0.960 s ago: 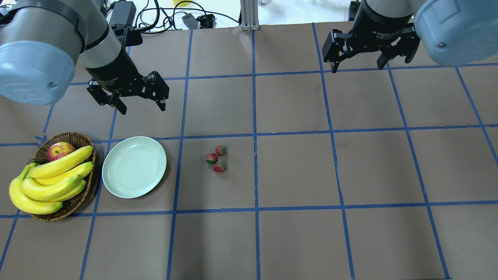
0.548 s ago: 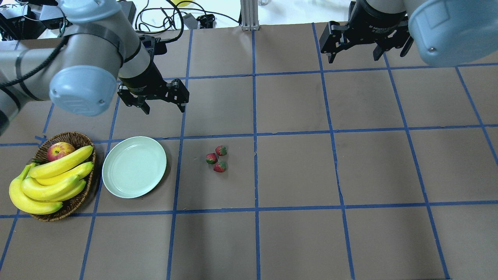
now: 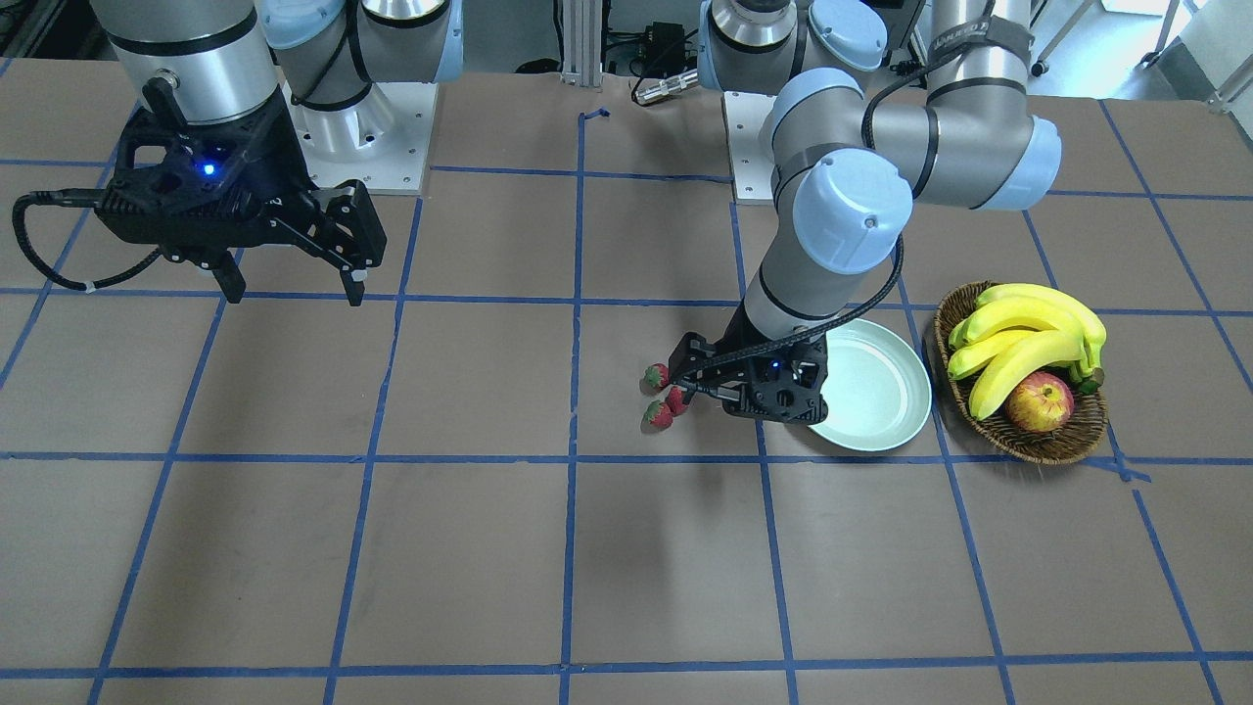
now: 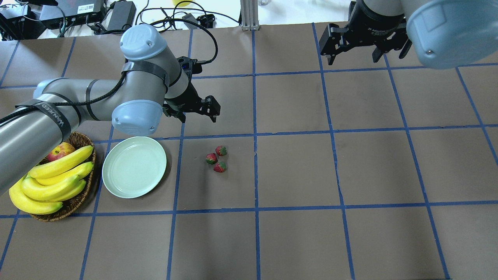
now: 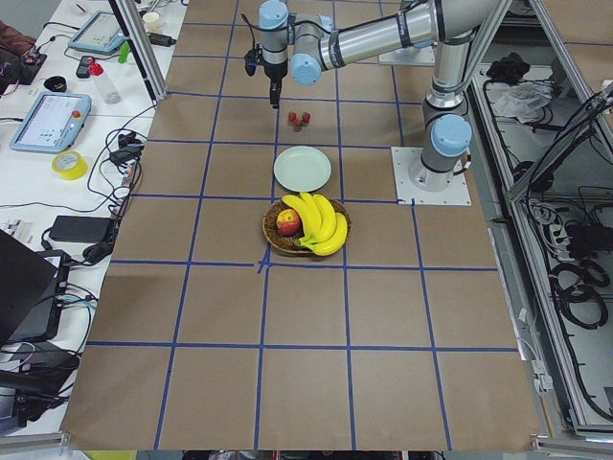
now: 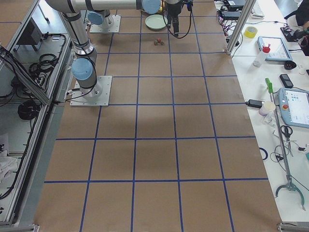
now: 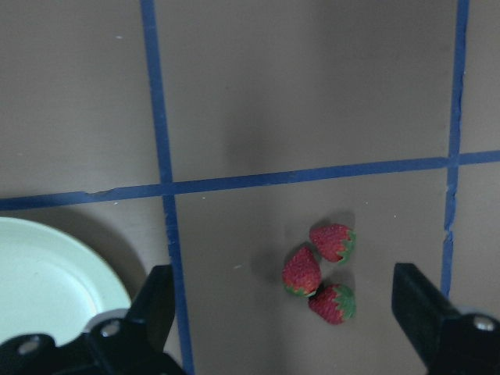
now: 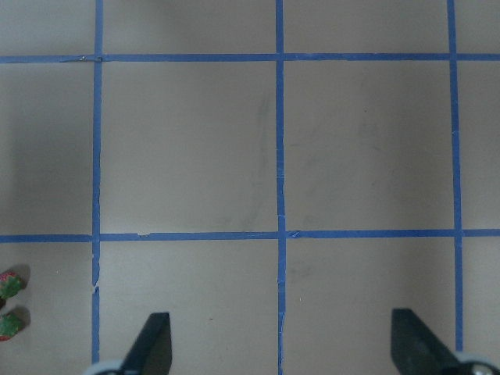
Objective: Collect all strawberries into plate
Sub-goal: 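Lower the left gripper onto the strawberry cluster and grasp one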
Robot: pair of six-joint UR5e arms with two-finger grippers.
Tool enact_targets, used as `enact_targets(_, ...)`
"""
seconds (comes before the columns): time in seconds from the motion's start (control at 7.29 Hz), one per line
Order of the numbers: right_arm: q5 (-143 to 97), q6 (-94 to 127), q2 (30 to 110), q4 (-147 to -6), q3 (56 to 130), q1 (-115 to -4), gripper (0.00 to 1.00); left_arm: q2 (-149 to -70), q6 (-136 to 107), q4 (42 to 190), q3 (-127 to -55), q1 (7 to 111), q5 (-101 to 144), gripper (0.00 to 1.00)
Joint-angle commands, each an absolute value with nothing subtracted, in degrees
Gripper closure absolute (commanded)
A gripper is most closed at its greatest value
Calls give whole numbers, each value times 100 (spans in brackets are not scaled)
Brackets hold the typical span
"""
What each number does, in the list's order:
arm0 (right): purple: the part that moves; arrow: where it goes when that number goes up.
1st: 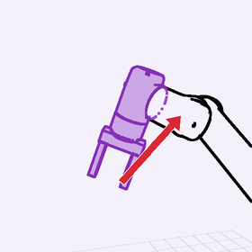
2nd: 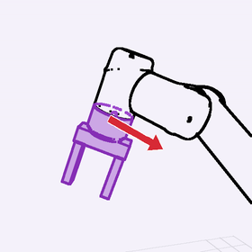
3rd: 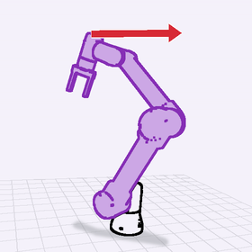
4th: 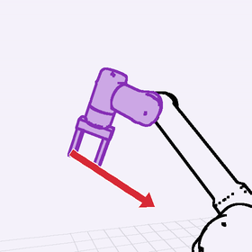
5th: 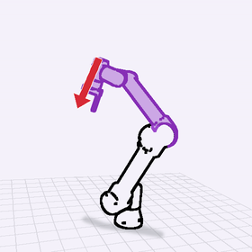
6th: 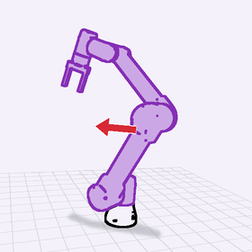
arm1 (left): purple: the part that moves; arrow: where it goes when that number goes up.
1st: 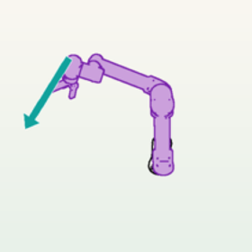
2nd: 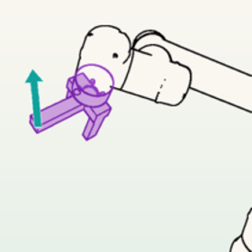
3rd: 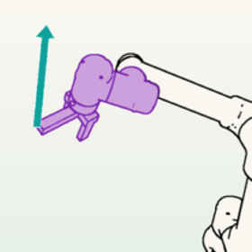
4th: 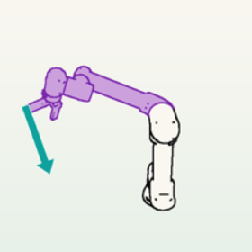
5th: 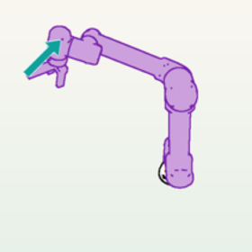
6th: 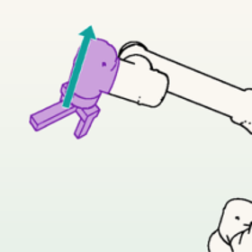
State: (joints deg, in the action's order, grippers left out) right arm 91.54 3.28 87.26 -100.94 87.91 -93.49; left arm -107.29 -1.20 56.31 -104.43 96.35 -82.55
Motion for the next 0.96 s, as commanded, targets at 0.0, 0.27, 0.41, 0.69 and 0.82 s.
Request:
enact_targets(0.0, 9167, 334, 8728, -10072, 8798, -9343, 0, -11073, -123, 5317, -10617, 9808, -8095, 0)
enact_targets(0.27, 9158, 325, 8728, -10064, 8807, -9343, 0, -11214, -114, 5309, -10669, 9896, -8060, 0)
enact_targets(0.41, 9158, 316, 8719, -10055, 8807, -9343, 0, -11250, -114, 5274, -10853, 9905, -8060, 0)
enact_targets(0.69, 9158, 308, 8719, -10055, 8807, -9343, 0, -11250, -106, 5247, -10898, 9914, -8042, 10)
enact_targets(0.82, 9158, 299, 8719, -10063, 8807, -9343, 0, -11259, -114, 5256, -10898, 9914, -8033, 10)
